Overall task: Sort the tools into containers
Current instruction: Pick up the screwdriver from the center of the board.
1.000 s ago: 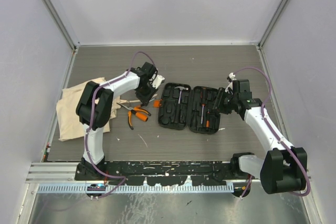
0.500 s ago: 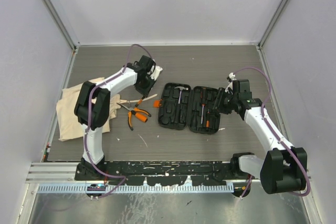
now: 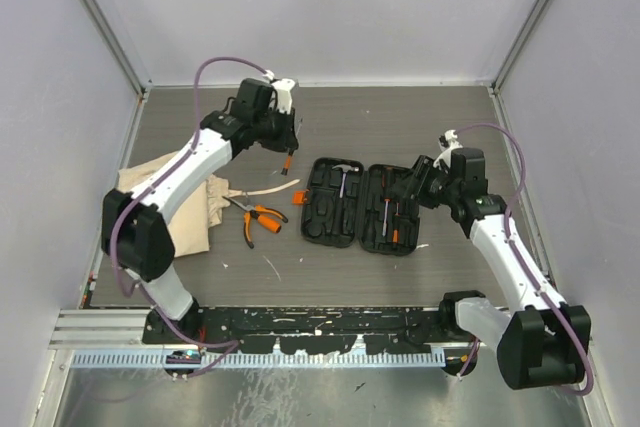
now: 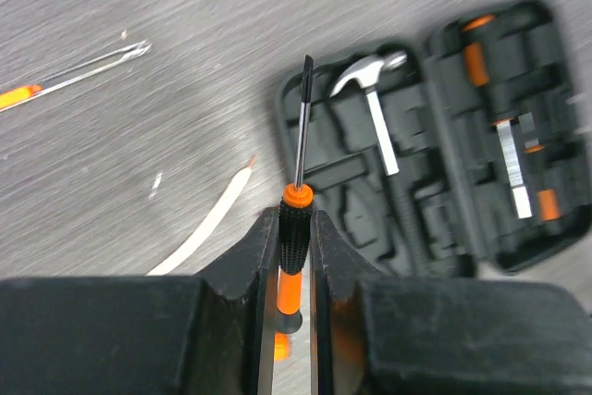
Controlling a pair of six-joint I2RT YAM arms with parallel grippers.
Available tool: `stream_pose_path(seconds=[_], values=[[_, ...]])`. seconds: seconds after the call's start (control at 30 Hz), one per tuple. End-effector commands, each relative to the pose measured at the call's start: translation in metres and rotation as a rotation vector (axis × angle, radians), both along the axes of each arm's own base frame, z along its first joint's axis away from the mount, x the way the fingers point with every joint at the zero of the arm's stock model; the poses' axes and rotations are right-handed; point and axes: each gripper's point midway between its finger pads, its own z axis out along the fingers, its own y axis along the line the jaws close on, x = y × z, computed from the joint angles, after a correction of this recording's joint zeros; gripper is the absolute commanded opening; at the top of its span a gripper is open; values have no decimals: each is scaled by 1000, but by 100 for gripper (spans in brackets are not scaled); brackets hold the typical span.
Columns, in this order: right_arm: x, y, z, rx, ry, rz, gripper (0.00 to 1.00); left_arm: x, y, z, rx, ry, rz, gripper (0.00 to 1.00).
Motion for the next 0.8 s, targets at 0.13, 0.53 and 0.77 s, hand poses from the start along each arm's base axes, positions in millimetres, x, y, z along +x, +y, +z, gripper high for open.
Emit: stream_pose_path(seconds=[0.13, 0.53, 0.77], values=[[7, 64, 100, 240, -383, 159, 61, -30, -56, 99, -476, -62, 7, 0], [4, 130, 151, 261, -622, 262, 64, -84, -114, 147, -715, -21, -152, 0], [1, 151, 145, 260, -600, 328, 47, -94, -117, 151, -748, -17, -170, 0]])
